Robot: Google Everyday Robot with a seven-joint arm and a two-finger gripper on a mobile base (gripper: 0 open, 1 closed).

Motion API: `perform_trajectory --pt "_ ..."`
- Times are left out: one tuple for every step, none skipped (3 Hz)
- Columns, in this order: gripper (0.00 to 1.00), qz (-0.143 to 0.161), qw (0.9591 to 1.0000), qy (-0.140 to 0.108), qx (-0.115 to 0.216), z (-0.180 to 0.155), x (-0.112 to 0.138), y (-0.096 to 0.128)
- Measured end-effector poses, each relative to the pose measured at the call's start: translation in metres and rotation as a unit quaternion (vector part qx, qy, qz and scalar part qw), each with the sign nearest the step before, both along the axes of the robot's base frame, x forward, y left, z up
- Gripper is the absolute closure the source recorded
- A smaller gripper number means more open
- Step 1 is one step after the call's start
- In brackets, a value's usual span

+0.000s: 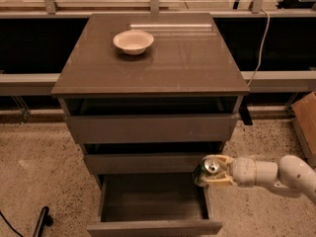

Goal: Place green can into bottom drawer

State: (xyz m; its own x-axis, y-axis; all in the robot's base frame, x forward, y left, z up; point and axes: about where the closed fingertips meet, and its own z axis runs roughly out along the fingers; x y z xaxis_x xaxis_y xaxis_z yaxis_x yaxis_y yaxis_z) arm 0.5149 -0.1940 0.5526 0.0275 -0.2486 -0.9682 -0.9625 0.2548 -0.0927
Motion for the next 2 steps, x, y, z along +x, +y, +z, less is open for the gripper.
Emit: perform_trajectory --pt "1.0 0.011 0.9998 -0.002 0.019 -0.0446 -0.007 -0.0118" --pt "1.0 0.011 0.9998 -0.002 0.019 -0.045 -0.0069 -0.0115"
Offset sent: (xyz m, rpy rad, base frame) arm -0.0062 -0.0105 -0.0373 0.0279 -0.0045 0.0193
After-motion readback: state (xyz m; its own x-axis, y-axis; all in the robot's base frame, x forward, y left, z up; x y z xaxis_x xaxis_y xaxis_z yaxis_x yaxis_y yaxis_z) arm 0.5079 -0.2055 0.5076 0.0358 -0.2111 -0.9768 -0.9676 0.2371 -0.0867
